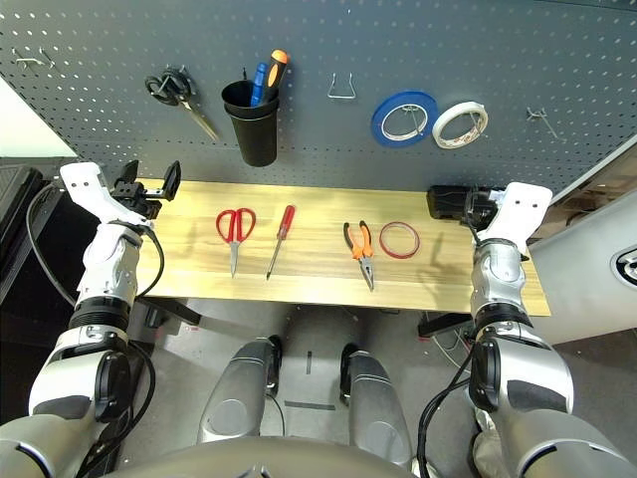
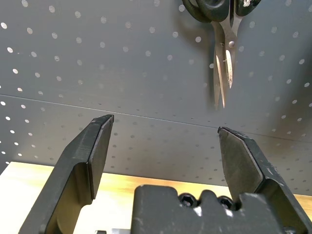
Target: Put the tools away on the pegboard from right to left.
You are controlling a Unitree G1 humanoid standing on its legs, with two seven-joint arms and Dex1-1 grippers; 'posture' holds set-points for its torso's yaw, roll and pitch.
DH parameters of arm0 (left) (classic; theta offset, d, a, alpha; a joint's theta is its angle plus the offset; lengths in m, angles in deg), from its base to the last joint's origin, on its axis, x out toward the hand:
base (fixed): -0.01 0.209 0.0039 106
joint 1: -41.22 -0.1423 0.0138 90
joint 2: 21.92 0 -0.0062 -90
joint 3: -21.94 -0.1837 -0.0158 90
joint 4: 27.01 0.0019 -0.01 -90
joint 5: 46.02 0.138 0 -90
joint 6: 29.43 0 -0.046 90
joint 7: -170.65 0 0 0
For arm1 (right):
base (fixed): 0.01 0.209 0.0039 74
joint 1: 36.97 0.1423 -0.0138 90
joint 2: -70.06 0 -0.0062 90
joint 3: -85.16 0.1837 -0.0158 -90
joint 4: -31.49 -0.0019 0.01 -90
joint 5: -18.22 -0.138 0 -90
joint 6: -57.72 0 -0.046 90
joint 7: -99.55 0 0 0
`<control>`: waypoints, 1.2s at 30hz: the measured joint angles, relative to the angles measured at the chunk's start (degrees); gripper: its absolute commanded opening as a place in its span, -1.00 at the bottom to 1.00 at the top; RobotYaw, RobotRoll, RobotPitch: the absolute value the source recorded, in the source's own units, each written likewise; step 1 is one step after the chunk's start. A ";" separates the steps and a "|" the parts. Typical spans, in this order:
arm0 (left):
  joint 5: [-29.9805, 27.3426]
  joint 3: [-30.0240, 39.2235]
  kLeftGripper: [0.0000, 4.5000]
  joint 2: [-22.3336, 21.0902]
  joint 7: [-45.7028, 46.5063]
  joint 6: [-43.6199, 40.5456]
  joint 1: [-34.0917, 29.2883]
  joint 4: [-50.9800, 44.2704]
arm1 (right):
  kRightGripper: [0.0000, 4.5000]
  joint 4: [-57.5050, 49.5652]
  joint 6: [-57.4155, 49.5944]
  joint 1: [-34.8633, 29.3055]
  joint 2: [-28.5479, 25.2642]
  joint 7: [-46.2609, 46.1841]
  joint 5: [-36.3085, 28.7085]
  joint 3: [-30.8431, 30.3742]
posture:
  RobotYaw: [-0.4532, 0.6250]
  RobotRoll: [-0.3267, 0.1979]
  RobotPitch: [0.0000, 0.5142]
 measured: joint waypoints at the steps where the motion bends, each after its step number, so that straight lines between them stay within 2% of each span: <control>1: 0.00 0.00 0.98 0.00 0.00 0.00 0.00 0.00 | 1.00 0.00 0.02 0.00 0.00 0.01 0.00 0.00 | 0.41 0.25 -0.29; 7: -0.04 -0.54 0.98 1.26 -0.12 -1.07 -1.05 -2.73 | 1.00 0.05 -0.30 -0.01 -0.79 0.06 2.39 -1.93 | 0.38 0.25 -0.20; 10: -0.23 -2.85 0.98 1.71 -2.52 -4.33 -3.66 -8.23 | 1.00 0.06 -2.98 0.17 -3.07 1.52 4.07 -3.77 | 0.37 0.25 -0.14; 15: -0.56 -7.86 0.98 1.37 -8.18 -11.86 -8.76 -19.28 | 1.00 0.11 -10.51 3.19 -6.96 10.13 6.12 -6.79 | 0.37 0.25 -0.06; 24: 1.60 -15.64 0.98 -6.29 -15.27 -23.51 -15.40 -32.21 | 1.00 0.32 -19.91 8.56 -10.86 28.66 12.17 -15.82 | 0.40 0.25 0.08; 31: 2.59 -18.10 0.98 -8.13 -17.30 -28.41 -17.78 -38.26 | 1.00 0.60 -20.81 11.48 -11.00 42.13 16.44 -22.63 | 0.44 0.25 0.15; 36: 2.73 -18.12 0.98 -9.49 -17.41 -30.40 -19.45 -40.92 | 1.00 2.03 -21.81 12.33 -10.33 47.52 19.35 -26.26 | 0.50 0.25 0.24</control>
